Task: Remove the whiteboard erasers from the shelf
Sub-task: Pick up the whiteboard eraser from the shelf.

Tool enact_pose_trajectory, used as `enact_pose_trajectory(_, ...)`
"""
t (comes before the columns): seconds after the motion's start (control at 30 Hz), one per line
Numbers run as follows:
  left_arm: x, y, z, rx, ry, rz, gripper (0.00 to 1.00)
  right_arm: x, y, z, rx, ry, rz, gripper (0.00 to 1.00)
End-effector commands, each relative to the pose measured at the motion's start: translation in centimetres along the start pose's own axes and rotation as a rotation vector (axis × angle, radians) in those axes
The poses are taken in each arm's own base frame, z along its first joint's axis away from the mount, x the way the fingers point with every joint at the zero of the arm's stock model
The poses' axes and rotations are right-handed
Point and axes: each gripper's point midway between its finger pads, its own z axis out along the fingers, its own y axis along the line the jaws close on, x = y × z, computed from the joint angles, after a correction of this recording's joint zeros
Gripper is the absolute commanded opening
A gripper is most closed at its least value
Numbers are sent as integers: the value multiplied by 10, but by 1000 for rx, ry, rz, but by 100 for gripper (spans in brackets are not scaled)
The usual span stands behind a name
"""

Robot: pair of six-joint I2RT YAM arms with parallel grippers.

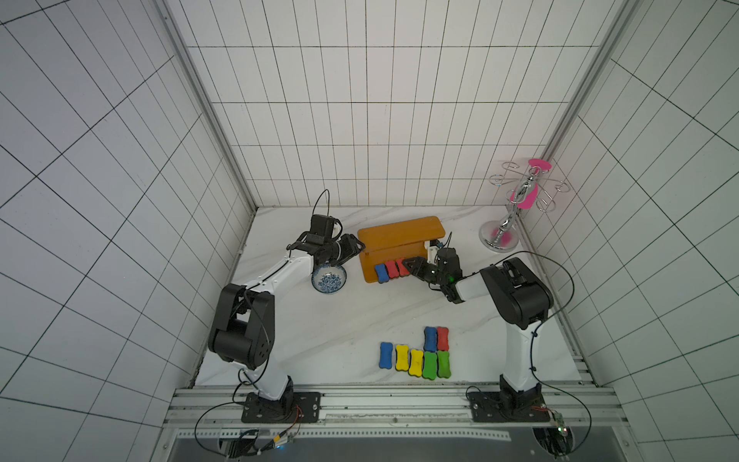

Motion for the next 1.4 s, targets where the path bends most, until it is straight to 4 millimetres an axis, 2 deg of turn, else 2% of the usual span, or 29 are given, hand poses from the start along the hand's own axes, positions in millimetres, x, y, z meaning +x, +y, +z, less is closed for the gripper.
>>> enact_pose_trajectory(0.0,-8,-8,-5,21,-22,25,58,24,-29,1,129,54,-6,31)
enact_pose_trajectory(0.07,-7,-6,-5,19,-21,24,57,29,-34,1,150,62,-10,25)
enact_pose_trajectory(0.2,-9,-5,-6,15,-24,26,57,31,-35,1,158,75,-1,0)
enact_pose_trajectory(0.4,-10,-1,-5,1,-24,23,57,17,-17,-5,128,60,23,0)
enact_pose_trajectory(0.67,-11,2,-6,-18,-33,27,57,-19,18,-27,86,-48,83,0)
enact_pose_trajectory(0.8,-12,3,-8,-27,-41,29,57,-29,29,-37,72,-89,126,0)
enact_pose_trajectory(1.0,-12,3,-6,-31,-42,27,57,-27,22,-39,100,-89,166,0)
enact_pose_trajectory(1.23,-12,0,-8,-38,-48,37,58,1,-9,-30,123,-13,291,0)
enact_pose_trajectory(1.37,-13,-1,-9,-41,-50,41,58,7,-16,-33,96,-8,329,0)
